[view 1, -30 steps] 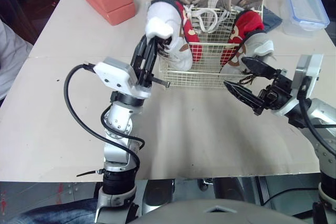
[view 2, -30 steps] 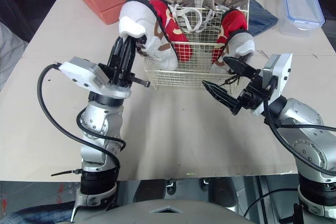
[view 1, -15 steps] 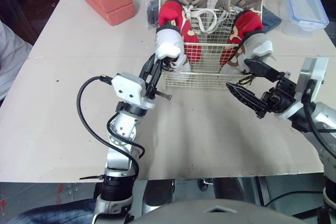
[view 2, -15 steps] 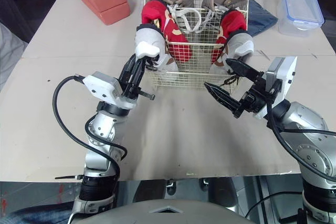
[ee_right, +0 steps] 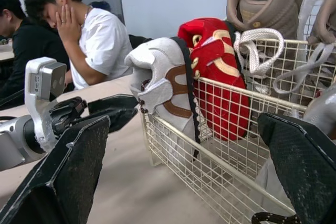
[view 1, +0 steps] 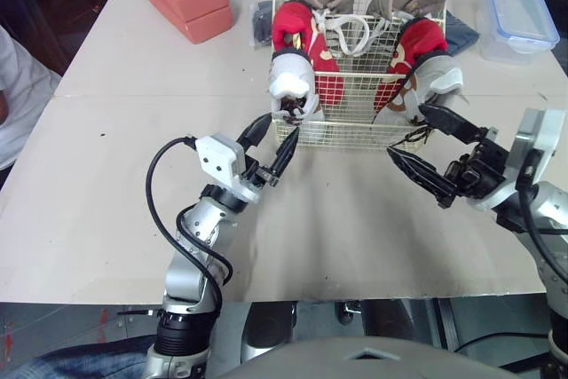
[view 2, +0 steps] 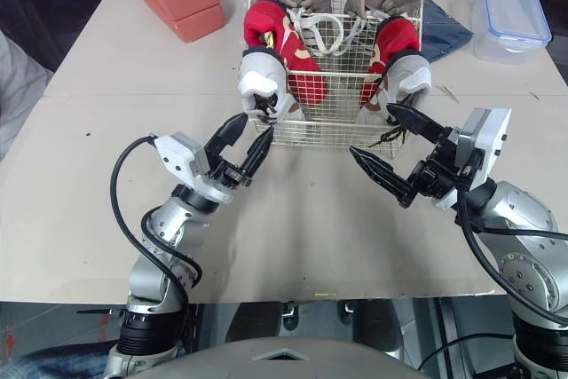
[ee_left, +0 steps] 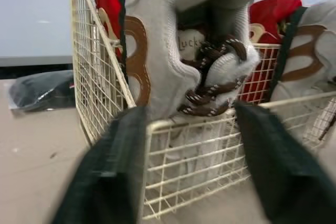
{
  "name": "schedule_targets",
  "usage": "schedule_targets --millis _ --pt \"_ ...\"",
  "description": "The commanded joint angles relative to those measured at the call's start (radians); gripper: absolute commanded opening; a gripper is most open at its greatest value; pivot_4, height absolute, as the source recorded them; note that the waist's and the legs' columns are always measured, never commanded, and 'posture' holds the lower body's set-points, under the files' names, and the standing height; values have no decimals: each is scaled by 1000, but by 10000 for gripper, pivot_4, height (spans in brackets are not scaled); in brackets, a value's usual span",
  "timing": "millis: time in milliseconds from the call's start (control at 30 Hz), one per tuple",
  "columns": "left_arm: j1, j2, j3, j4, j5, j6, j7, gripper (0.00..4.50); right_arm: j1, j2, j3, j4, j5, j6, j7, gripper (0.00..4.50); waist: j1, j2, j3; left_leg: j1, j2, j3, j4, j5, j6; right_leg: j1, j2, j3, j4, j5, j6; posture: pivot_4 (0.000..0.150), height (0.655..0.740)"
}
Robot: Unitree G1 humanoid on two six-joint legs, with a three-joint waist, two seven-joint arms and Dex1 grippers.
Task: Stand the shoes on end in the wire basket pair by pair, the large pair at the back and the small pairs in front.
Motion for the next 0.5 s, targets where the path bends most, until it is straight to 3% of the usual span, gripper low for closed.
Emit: schedule_targets --millis 33,333,433,500 --pt "15 -4 34 -53 -43 -34 -14 44397 25 -4 -32 -25 -1 -38 23 45000 -1 0 0 0 0 0 0 0 0 0 0 0 0 0 0 1500 6860" --pt "248 150 96 -168 -211 45 -193 44397 238 -37 -120 89 -85 -143 177 45000 -3 0 0 0 1 0 0 0 0 0 0 0 -1 0 0 1500 6860" --pt "315 213 113 -163 -230 69 -249 44397 289 -35 -124 184 -147 -218 247 45000 -3 1 0 1 1 0 0 0 0 0 0 0 -1 -1 -1 1500 6860" --pt "334 251 117 -138 -177 86 -241 44397 327 -53 -108 278 -229 -301 316 45000 -2 1 0 1 1 0 0 0 0 0 0 0 0 -3 -4 1500 6860"
